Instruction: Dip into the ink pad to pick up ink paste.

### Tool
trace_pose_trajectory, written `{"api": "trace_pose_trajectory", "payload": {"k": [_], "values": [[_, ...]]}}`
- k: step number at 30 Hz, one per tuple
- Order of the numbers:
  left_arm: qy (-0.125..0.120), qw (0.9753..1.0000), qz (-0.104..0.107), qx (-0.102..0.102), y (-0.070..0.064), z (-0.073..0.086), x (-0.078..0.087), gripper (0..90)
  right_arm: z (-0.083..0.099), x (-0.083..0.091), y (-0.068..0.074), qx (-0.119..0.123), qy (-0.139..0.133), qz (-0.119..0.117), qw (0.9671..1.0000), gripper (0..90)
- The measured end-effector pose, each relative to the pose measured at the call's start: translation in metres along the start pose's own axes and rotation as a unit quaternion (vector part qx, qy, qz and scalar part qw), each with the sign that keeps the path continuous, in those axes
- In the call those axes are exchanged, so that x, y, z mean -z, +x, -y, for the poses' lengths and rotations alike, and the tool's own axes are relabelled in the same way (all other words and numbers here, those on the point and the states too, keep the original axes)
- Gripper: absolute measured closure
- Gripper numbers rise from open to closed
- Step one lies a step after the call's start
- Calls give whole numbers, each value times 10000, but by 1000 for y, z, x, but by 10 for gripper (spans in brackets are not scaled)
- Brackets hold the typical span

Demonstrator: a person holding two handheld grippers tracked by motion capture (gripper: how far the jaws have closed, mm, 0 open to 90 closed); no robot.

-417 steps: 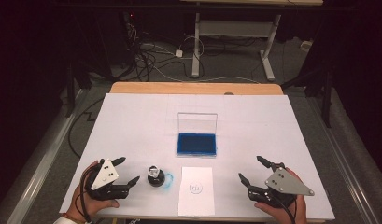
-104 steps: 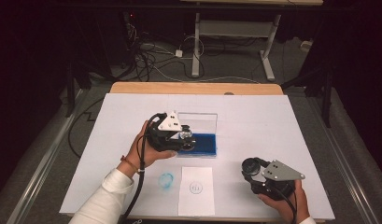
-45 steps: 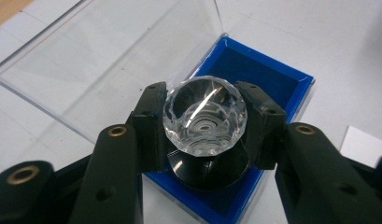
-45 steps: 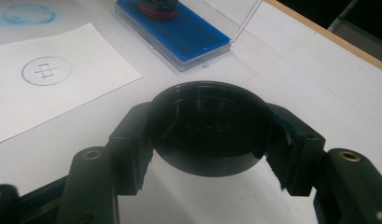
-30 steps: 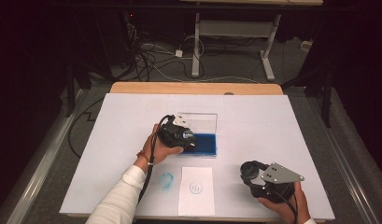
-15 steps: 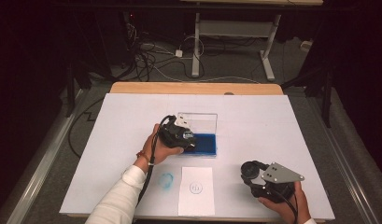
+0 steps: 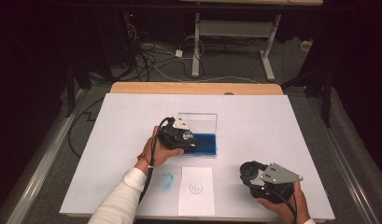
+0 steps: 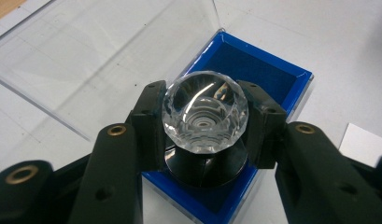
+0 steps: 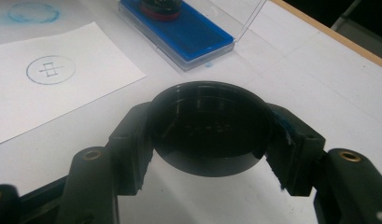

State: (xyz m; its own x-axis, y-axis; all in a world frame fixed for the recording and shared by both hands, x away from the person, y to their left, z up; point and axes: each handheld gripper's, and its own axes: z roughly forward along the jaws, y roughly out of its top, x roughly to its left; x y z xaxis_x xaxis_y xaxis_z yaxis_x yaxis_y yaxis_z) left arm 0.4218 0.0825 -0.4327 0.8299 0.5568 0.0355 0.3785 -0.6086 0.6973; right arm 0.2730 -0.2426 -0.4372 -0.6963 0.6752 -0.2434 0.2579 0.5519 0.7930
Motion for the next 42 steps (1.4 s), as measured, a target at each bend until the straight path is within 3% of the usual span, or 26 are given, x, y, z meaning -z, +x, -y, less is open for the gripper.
{"api": "trace_pose_trajectory", "payload": {"k": [17, 26, 34, 42], "values": [[148, 9999, 13, -63, -1, -2, 2, 544, 0, 1, 0, 12, -9, 33, 10000, 384], [128, 9999, 76, -3, 1, -2, 1, 543, 0, 2, -1, 22, -38, 18, 10000, 384], [162, 9998, 29, -60, -2, -2, 1, 543, 0, 3, -1, -1, -25, 104, 9999, 384], [145, 9999, 16, -86, -2, -1, 2, 542, -1, 3, 0, 42, -30, 31, 10000, 385]]}}
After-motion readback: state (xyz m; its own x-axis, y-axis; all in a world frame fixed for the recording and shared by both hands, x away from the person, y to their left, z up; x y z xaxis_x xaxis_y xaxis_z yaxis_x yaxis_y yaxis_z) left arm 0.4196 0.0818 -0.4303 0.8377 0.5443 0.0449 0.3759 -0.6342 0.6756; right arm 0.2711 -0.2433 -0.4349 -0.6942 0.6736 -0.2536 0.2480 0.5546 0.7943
